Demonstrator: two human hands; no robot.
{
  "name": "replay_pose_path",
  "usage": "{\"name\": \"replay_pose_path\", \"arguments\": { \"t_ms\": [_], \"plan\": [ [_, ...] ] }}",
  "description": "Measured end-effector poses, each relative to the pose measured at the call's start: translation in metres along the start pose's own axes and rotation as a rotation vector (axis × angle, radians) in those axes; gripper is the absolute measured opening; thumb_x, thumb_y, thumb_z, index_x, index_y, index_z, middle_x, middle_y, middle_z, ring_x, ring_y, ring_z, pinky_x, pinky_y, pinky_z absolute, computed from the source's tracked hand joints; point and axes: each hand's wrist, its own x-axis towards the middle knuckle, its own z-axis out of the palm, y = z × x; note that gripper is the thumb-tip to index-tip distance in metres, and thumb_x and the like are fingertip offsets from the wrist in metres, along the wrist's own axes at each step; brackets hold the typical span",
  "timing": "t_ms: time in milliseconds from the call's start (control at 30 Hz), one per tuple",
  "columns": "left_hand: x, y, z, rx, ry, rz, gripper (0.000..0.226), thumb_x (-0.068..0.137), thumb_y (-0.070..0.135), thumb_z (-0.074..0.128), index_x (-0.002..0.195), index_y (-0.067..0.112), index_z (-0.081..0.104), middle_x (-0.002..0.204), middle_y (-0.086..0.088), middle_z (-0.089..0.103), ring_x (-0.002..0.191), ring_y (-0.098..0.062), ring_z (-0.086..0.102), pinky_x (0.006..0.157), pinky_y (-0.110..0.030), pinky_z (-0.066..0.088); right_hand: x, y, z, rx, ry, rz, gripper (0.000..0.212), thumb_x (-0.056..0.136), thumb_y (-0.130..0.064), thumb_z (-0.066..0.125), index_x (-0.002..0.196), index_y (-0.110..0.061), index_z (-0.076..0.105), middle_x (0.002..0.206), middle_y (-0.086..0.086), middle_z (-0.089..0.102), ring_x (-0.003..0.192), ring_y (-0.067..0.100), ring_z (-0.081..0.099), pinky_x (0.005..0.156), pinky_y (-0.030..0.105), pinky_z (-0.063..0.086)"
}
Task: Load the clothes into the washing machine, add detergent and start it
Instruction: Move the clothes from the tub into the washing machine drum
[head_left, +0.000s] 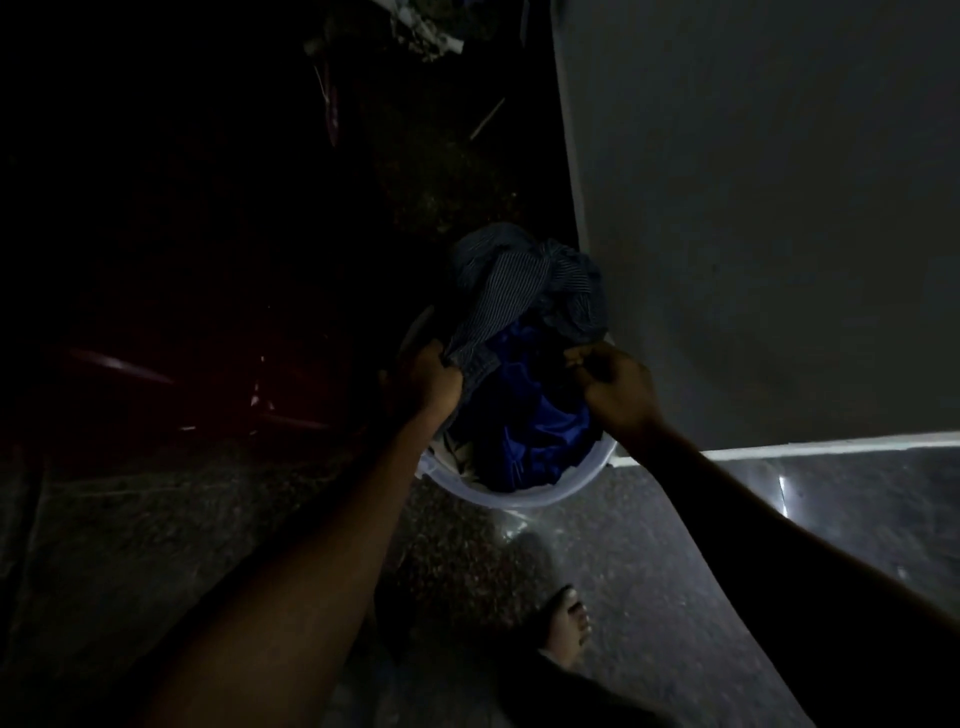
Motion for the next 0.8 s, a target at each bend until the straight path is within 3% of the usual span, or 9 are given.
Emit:
{"name": "replay_pose_path", "arguments": {
  "t_ms": [67,133,267,367,467,533,633,733,800],
  "plan": [
    [-0.016,0.007,-0.017,-0.106,0.016,0.031,0.044,0.103,0.029,0.038,0.146,0.022,0.042,0.158,-0.008,0.031,0.143,-0.033,0.028,0.119,-0.048,0.016,-0.007,-0.009,-0.004,-0.018,-0.006,-0.015,0.023,0.092,0.000,0.053,0.110,-0.008,0.066,0.100,-0.001,0.064,0.088,0.009,0.057,0.062,-0.004,0.037],
    [-0.031,0.019,-0.037,-0.308,-0.015,0.056,0.043,0.101,0.032,0.041,0.143,0.022,0.045,0.152,-0.008,0.040,0.137,-0.033,0.037,0.116,-0.049,0.026,-0.017,-0.023,-0.012,-0.054,0.006,-0.028,0.024,0.092,-0.001,0.053,0.109,-0.011,0.066,0.099,-0.003,0.064,0.088,0.009,0.057,0.061,-0.001,0.039],
    [-0.075,0.050,-0.089,-0.735,-0.074,0.054,0.030,0.091,0.034,0.046,0.108,0.012,0.059,0.109,-0.020,0.062,0.098,-0.037,0.061,0.091,-0.058,0.049,-0.050,-0.066,-0.035,-0.042,0.011,-0.028,0.032,0.086,0.004,0.050,0.104,-0.017,0.065,0.091,-0.005,0.064,0.082,0.013,0.061,0.061,0.003,0.042],
    [-0.111,0.082,-0.134,-0.884,-0.141,0.082,0.015,0.101,0.021,0.047,0.106,0.016,0.060,0.108,-0.014,0.066,0.100,-0.032,0.064,0.090,-0.051,0.051,-0.083,-0.104,-0.057,-0.044,-0.060,-0.074,0.042,0.081,0.006,0.054,0.109,-0.024,0.061,0.095,-0.005,0.064,0.090,0.023,0.065,0.078,0.027,0.054],
    [-0.143,0.113,-0.176,-0.900,-0.204,0.155,0.022,0.098,0.025,0.050,0.106,0.010,0.062,0.110,-0.016,0.066,0.103,-0.033,0.063,0.094,-0.055,0.047,-0.121,-0.147,-0.075,0.057,-0.190,-0.024,0.044,0.078,-0.013,0.074,0.118,-0.023,0.057,0.106,-0.002,0.065,0.097,0.023,0.064,0.091,0.042,0.053],
    [-0.164,0.134,-0.202,-0.891,-0.247,0.165,0.039,0.087,0.034,0.055,0.111,0.003,0.061,0.114,-0.022,0.064,0.107,-0.036,0.062,0.097,-0.056,0.046,-0.149,-0.174,-0.082,0.107,-0.215,0.014,0.041,0.077,-0.032,0.079,0.110,-0.026,0.057,0.104,-0.007,0.067,0.096,0.016,0.065,0.090,0.039,0.053],
    [-0.190,0.155,-0.237,-0.865,-0.293,0.176,0.063,0.080,0.042,0.058,0.131,0.005,0.055,0.132,-0.019,0.059,0.121,-0.036,0.057,0.108,-0.055,0.041,-0.179,-0.209,-0.091,0.133,-0.064,-0.008,0.013,0.088,-0.035,0.067,0.090,-0.028,0.058,0.087,-0.002,0.069,0.077,0.015,0.066,0.076,0.040,0.057],
    [-0.216,0.164,-0.275,-0.845,-0.235,0.249,0.035,0.097,0.028,0.055,0.120,0.003,0.060,0.118,-0.017,0.066,0.107,-0.031,0.063,0.101,-0.048,0.049,-0.191,-0.238,-0.112,0.205,0.111,-0.060,0.009,0.095,-0.027,0.058,0.093,-0.018,0.062,0.081,0.001,0.067,0.064,0.003,0.060,0.059,0.026,0.052],
    [-0.228,0.162,-0.291,-0.759,-0.162,0.303,0.043,0.092,0.045,0.060,0.112,0.007,0.061,0.110,-0.016,0.068,0.100,-0.030,0.066,0.096,-0.050,0.052,-0.195,-0.261,-0.133,0.223,0.194,-0.140,0.008,0.095,-0.014,0.056,0.093,-0.018,0.063,0.083,-0.002,0.064,0.068,0.003,0.057,0.064,0.022,0.044]
  ]
}}
